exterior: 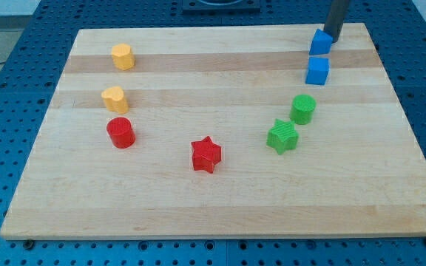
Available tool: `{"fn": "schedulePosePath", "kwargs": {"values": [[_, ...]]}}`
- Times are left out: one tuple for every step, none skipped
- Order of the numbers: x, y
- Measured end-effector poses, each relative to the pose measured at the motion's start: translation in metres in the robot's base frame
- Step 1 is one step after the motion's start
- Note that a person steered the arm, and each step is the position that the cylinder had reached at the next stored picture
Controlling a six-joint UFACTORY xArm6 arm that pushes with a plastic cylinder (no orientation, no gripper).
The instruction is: Move your arm towards center
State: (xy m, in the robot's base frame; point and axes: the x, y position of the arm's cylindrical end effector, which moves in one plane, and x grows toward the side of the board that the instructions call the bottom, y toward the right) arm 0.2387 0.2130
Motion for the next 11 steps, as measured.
{"fn": "schedulePosePath", "kwargs": {"values": [[0.001,0.002],[0.001,0.014],[-0.011,0.012],[-0.011,0.012],[-0.011,0.012],[-0.017,0.0],[-0.035,-0.055],[-0.04,-0.068],[-0.026,-0.078],[0.027,-0.159],[0.037,-0.193]]}}
